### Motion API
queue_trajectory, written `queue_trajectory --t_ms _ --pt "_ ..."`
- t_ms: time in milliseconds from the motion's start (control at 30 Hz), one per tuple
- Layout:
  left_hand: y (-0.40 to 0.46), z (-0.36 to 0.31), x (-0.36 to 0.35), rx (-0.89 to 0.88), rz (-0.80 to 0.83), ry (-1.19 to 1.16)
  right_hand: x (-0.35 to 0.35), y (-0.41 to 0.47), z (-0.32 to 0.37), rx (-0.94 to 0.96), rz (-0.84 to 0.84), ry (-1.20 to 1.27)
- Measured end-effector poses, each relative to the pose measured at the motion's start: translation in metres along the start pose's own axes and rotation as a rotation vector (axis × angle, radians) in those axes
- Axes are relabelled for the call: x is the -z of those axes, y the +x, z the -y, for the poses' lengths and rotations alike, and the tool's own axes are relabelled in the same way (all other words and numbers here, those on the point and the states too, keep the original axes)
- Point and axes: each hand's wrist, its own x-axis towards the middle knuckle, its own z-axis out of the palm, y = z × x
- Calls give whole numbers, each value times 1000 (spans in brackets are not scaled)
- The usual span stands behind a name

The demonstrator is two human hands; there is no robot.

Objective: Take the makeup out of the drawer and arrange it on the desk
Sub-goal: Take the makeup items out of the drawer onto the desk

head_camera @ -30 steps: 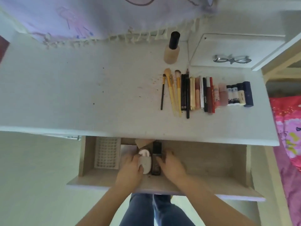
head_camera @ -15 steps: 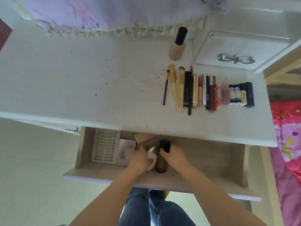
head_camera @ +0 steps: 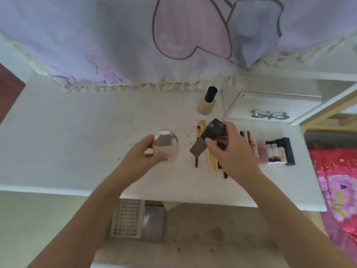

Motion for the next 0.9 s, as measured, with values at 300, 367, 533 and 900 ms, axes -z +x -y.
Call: queue_trajectory --t_ms 300,367,533,900 --pt "178 -5 -30 -184 -320 182 -57 123 -8 -55 -254 -149" --pt "193 1 -33 -190 -300 208 -59 126 -12 -62 -255 -160" --pt "189 10 -30 -190 -248 165 -53 110 -6 -56 -234 -106" --pt "-107 89 -40 77 -334 187 -123 -140 -100 265 452 -444"
